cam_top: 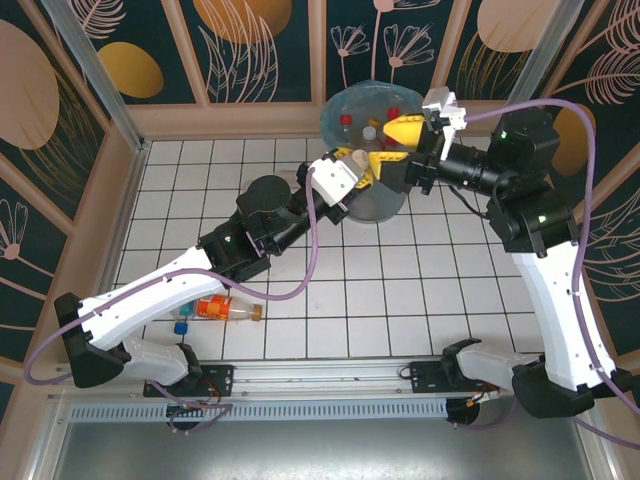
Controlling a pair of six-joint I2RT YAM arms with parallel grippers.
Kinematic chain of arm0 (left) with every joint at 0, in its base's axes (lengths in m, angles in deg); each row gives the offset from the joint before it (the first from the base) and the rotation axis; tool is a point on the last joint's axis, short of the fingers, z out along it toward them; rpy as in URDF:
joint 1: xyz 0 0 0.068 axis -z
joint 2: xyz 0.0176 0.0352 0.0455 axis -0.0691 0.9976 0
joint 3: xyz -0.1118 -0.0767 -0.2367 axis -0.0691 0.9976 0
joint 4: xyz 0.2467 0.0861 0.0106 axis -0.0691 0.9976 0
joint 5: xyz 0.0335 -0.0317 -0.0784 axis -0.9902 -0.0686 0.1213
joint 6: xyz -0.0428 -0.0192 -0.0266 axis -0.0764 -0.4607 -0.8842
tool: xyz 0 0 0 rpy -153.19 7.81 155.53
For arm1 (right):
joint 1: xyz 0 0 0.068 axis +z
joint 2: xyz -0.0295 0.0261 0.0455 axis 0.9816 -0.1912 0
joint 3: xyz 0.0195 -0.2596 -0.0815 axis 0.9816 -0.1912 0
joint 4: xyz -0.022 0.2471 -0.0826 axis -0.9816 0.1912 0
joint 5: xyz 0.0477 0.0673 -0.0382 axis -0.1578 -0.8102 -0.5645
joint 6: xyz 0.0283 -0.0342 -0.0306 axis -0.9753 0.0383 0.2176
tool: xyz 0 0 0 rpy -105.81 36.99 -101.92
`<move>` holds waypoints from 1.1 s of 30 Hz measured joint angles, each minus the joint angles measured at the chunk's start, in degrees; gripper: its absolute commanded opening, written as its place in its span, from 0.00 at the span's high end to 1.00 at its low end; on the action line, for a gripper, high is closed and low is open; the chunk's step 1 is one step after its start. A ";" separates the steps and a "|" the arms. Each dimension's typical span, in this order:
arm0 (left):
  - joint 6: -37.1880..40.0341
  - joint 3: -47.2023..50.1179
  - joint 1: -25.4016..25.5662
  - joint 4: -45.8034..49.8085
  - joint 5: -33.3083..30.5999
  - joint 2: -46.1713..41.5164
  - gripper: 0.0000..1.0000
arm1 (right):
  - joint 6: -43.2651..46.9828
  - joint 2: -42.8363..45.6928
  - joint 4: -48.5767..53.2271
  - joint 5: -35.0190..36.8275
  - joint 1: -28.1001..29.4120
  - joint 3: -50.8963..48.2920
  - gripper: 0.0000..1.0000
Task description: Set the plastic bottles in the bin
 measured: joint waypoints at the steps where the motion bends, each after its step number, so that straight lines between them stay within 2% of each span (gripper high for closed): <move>1: -0.09 0.00 0.00 0.04 0.37 0.00 1.00 | 0.00 -0.22 0.00 -0.68 0.07 0.00 0.32; 15: -0.92 -0.28 0.00 0.61 2.80 0.22 1.00 | 0.98 -2.80 1.27 -2.73 1.92 -1.46 0.35; 20: -1.14 -0.33 0.00 0.61 2.86 0.22 1.00 | 2.75 -4.22 3.08 -2.14 3.30 -1.46 0.44; 22: -1.29 -0.33 -0.09 1.09 2.78 0.22 1.00 | 3.04 -4.48 3.48 -2.05 3.72 -1.44 0.50; 25: -1.42 -0.33 -0.17 1.44 2.45 0.22 1.00 | 3.43 -4.50 3.89 -1.20 4.33 -1.14 0.65; 30: -2.16 -0.17 -0.44 1.09 1.86 0.20 1.00 | 2.99 -4.50 3.96 1.20 4.83 -0.46 1.00; 31: -2.38 0.17 -0.44 0.33 1.62 0.13 0.90 | 2.62 -4.59 3.87 1.88 4.94 -0.24 1.00; 32: -2.45 0.55 -0.44 -0.35 1.40 0.04 0.69 | 2.29 -4.66 3.87 2.34 5.14 0.00 1.00; 33: -2.58 1.11 -0.44 -1.36 1.18 -0.13 0.39 | 1.84 -4.81 3.89 2.95 5.40 0.35 1.00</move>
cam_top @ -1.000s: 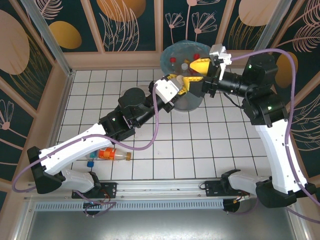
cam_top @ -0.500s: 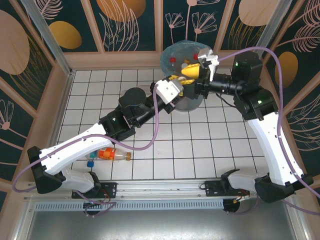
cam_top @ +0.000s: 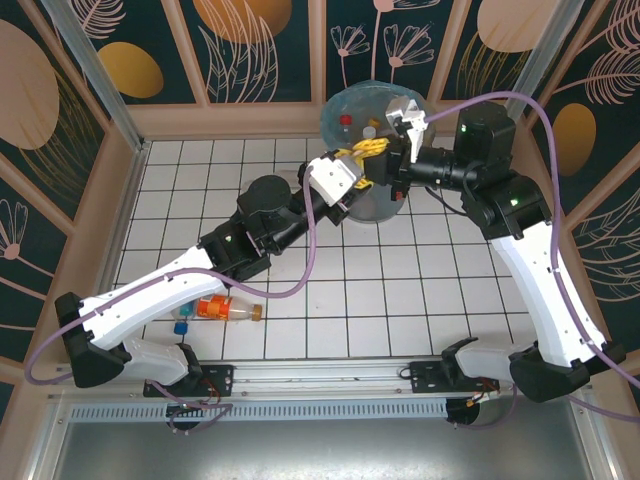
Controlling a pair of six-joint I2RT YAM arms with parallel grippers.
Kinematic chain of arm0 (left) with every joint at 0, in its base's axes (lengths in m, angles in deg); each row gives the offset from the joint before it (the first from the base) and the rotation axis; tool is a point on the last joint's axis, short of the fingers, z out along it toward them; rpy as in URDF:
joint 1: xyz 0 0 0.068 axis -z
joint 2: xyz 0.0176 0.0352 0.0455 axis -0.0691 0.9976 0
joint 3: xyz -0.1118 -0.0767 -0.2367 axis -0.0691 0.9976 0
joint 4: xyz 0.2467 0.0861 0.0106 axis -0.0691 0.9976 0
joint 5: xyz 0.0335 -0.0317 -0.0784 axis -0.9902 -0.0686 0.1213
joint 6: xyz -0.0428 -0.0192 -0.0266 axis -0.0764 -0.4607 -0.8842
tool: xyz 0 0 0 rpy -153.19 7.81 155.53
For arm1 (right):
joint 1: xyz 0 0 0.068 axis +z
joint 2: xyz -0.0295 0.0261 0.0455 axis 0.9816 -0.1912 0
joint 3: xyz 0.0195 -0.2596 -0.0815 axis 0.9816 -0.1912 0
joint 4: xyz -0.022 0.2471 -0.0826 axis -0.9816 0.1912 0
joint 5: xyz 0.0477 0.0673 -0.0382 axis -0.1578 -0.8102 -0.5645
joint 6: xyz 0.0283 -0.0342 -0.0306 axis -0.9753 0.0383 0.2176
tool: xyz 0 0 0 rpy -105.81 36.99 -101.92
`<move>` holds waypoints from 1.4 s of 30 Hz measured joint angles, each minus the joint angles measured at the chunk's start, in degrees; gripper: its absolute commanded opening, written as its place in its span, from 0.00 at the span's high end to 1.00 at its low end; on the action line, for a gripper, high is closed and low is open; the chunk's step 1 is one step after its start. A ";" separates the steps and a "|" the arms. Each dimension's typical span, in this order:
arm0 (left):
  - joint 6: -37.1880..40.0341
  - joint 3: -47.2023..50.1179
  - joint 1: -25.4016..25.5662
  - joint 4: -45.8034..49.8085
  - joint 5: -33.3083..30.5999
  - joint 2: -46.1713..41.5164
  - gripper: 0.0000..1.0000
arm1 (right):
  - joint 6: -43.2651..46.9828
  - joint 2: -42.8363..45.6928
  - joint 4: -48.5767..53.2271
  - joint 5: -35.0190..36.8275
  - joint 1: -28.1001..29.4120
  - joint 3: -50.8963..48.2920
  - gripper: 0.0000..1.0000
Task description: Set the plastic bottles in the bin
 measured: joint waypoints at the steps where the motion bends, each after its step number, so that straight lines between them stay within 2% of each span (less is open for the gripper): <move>1: 0.00 0.57 0.09 -1.14 -0.44 -0.17 0.24 | -0.33 -0.35 0.09 0.70 0.28 0.52 1.00; 4: -0.26 2.29 0.17 -2.82 -2.43 -1.90 0.04 | -0.79 -2.38 0.04 6.16 -0.26 3.82 1.00; 5: -0.39 2.75 0.24 -3.43 -3.06 -2.62 0.02 | -0.81 -3.32 0.04 8.02 -0.59 5.31 1.00; 12: -2.67 6.64 0.26 -8.09 -7.08 -10.43 0.02 | -0.55 -10.69 1.16 21.97 -3.63 16.81 1.00; 18: -5.22 11.52 0.26 -9.18 -9.66 -16.15 0.02 | 0.11 -23.45 6.71 30.69 -8.15 30.58 1.00; 20: -5.97 12.66 0.26 -8.96 -10.47 -16.96 0.02 | 0.13 -27.47 9.09 32.06 -9.35 32.50 1.00; 24: -7.39 14.60 0.26 -8.00 -11.87 -18.08 0.01 | 0.07 -32.63 12.94 32.44 -11.06 30.58 1.00; 31: -8.44 16.26 0.26 -6.60 -13.60 -19.04 0.01 | -0.35 -33.42 13.75 29.83 -11.65 19.34 1.00; 36: -9.25 16.39 0.26 -5.70 -14.19 -19.17 0.02 | -0.35 -33.44 10.62 28.30 -11.96 12.52 0.95; 42: -9.88 17.03 0.26 -4.76 -14.49 -19.39 0.01 | -0.33 -33.90 7.45 26.49 -12.83 8.85 0.88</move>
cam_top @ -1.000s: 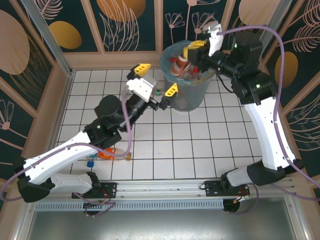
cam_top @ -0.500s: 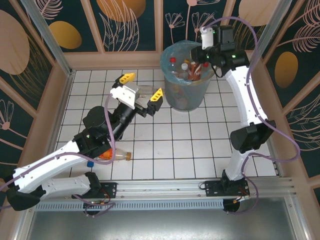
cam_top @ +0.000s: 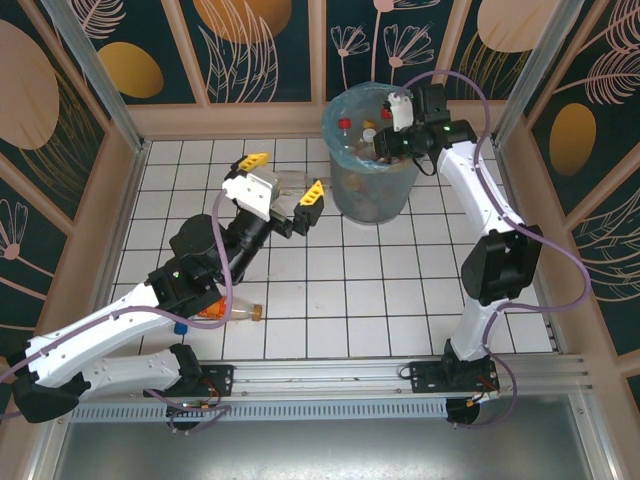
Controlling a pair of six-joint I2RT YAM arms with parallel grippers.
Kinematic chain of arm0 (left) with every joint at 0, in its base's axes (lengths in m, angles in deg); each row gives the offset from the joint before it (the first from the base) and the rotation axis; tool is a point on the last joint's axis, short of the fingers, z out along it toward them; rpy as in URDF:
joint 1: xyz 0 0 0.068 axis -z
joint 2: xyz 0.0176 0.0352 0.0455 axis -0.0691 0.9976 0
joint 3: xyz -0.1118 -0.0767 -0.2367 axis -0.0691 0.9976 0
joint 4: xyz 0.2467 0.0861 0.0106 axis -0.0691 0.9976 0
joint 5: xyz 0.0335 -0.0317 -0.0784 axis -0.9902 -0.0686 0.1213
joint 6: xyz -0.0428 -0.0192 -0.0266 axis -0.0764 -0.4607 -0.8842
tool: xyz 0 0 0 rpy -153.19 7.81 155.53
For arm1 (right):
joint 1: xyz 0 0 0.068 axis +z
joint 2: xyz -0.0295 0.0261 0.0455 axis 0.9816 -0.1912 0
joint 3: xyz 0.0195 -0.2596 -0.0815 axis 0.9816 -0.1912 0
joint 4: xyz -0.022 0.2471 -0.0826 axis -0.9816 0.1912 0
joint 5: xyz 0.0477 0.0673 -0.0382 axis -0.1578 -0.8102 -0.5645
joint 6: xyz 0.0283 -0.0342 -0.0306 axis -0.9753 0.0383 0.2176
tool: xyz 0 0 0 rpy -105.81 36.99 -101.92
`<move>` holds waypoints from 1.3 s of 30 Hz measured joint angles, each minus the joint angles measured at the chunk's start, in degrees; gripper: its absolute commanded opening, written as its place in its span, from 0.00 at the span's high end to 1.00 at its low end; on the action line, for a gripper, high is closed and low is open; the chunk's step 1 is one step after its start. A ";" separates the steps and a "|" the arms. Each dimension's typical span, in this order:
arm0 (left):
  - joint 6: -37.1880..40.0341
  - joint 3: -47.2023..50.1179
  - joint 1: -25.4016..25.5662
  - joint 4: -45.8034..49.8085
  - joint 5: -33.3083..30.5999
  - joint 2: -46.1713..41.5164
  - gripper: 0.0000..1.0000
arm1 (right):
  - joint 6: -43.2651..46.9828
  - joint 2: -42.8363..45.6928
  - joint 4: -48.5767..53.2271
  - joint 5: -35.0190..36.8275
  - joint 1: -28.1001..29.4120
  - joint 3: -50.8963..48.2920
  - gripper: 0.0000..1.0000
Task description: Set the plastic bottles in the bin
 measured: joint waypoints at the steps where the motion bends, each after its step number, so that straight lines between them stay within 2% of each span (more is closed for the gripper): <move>1: -0.02 0.20 0.00 0.09 -0.17 -0.11 0.01 | 0.02 -0.13 -0.52 -0.28 -0.17 -0.42 0.88; 14: -0.46 2.82 0.00 1.18 -2.93 -3.43 0.02 | 2.21 -0.50 -6.71 -2.25 -0.70 -5.81 0.75; 22: -4.20 3.04 0.00 5.38 -10.86 -5.20 0.01 | 5.38 -0.07 -8.41 -3.32 -0.70 -7.02 0.65; 26: -10.51 0.50 0.00 13.81 -16.98 -3.41 0.01 | 6.23 -0.04 -8.81 -3.48 -0.63 -6.95 0.55; 31: -23.37 -2.82 0.00 27.23 -23.08 -1.25 0.02 | 5.95 0.70 -9.38 -2.12 0.11 -6.97 0.33; 39: -48.87 -3.58 -0.35 46.69 -24.85 -2.75 0.01 | 3.82 8.13 -10.82 3.39 3.08 -7.02 0.31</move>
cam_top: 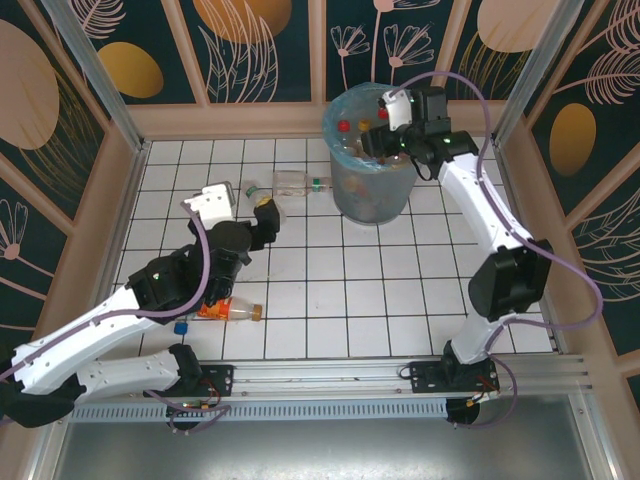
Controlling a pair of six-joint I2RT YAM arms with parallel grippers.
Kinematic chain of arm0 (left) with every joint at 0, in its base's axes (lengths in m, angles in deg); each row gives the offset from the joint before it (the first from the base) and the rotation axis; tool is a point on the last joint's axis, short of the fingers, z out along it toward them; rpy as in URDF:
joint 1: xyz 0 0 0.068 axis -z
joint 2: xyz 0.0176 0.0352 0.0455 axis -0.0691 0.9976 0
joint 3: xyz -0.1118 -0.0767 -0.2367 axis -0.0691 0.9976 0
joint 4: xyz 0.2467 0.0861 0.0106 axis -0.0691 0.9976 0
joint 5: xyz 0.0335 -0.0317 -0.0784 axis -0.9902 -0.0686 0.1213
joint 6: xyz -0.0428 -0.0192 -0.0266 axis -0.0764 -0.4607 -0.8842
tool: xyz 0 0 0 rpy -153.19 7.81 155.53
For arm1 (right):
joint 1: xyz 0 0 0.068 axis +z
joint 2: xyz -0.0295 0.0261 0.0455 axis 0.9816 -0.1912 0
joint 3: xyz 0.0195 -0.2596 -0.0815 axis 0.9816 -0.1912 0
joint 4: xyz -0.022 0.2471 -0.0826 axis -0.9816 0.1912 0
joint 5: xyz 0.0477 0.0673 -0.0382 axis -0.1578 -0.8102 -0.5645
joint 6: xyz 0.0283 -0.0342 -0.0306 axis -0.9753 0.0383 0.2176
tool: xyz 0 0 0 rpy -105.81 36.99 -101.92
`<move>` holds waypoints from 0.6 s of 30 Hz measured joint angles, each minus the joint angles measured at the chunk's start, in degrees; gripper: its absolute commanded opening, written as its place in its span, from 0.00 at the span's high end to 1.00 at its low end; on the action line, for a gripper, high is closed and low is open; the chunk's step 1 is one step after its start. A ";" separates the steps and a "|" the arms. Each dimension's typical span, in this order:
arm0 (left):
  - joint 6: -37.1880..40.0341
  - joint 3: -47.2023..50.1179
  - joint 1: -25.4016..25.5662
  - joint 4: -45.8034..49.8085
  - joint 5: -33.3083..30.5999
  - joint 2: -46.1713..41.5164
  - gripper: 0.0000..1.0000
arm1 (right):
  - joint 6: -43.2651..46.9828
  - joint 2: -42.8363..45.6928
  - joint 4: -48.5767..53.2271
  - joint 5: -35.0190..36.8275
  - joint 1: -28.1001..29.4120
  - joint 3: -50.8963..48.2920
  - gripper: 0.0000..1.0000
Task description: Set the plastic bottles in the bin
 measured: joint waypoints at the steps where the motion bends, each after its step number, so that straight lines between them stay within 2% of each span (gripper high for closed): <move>1: -2.43 0.00 -0.09 2.12 0.17 -0.22 0.02 | -0.57 1.27 -0.22 0.96 0.31 0.00 0.31; 6: -11.69 0.11 -0.92 10.97 2.25 -1.33 0.02 | -2.99 7.89 -2.51 5.38 3.13 -0.11 0.30; 8: -13.75 0.98 -1.77 12.31 3.91 -1.57 0.01 | -3.69 10.71 -4.52 6.03 6.12 -1.05 0.30; 13: -17.00 7.32 -3.74 12.74 10.08 -0.22 0.02 | -6.03 14.03 -10.21 4.50 15.19 -6.36 0.30; 18: -19.78 15.30 -4.11 9.60 16.44 1.90 0.03 | -8.98 10.75 -13.60 2.82 20.92 -11.78 0.29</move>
